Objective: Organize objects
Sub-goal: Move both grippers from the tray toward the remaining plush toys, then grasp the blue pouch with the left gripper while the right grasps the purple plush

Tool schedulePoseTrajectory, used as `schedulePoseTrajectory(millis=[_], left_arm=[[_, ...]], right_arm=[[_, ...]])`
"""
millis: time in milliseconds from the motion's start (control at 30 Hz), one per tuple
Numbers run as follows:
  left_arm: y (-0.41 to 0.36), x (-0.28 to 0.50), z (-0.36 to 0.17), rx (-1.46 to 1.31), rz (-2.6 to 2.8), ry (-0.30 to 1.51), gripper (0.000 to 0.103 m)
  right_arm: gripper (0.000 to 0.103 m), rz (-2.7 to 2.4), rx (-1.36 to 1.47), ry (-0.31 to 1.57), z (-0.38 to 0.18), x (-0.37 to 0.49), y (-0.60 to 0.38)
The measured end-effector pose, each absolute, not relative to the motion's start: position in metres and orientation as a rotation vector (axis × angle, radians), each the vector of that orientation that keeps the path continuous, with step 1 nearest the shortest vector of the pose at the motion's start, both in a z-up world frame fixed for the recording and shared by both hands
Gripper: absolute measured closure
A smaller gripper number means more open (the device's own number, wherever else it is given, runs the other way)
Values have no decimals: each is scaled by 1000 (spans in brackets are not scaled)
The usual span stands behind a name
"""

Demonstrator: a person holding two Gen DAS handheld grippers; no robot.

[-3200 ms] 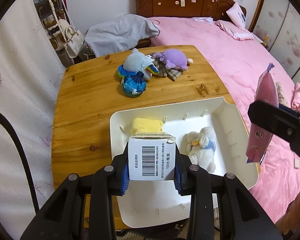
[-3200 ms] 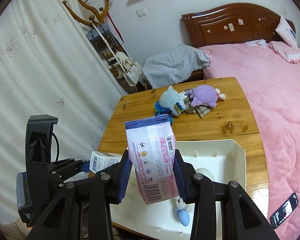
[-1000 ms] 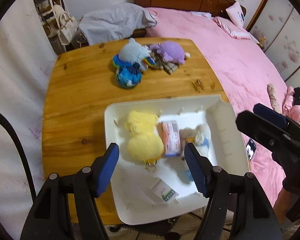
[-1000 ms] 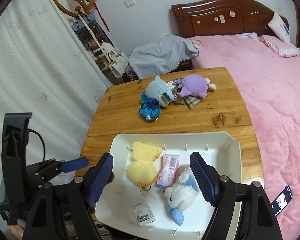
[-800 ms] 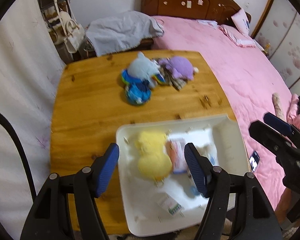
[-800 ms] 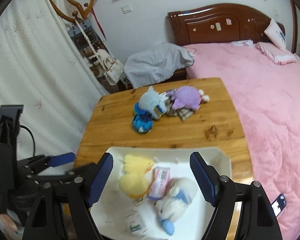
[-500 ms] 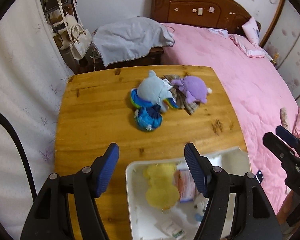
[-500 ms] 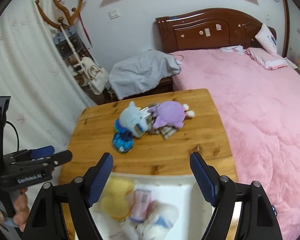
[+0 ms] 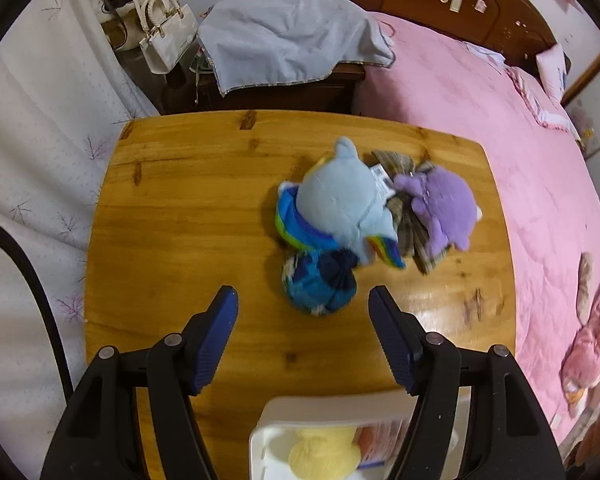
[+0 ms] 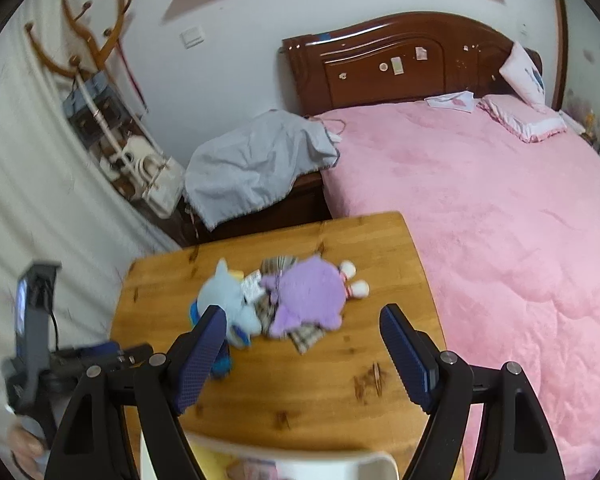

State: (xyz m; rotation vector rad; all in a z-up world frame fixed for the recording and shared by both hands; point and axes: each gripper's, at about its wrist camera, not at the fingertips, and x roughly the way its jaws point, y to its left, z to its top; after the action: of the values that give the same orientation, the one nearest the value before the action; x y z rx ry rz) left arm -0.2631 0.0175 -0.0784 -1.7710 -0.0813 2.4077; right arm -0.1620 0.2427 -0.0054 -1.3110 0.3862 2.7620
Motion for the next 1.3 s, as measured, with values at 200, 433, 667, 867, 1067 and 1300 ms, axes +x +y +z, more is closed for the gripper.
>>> schedulePoseTrajectory(millis=[200,433,667,867,1067,1300], left_arm=[[23,-290,-98,-1775,2386,-92,31],[25,-305,-148,-1843,2301,-141,31],[16,-311,-180,-1899,2237,-293,31],[11,-311,-191,-1892,2212,-369,31],[12,-311,-196,-1891,2189,-393,31],[31,-309,-202,-1934,2148,-324,31]], right_arm=[[23,2705,-1387,474,-32,-219,258],[23,2574,-1603,631,-115,-271,255],[23,2535,-1677,633,-162,-297,237],[23,2489,-1689,393,-178,-308,225],[18,2463,-1719,502,-190,-307,237],[16,2444,-1734,550,-193,-307,239]])
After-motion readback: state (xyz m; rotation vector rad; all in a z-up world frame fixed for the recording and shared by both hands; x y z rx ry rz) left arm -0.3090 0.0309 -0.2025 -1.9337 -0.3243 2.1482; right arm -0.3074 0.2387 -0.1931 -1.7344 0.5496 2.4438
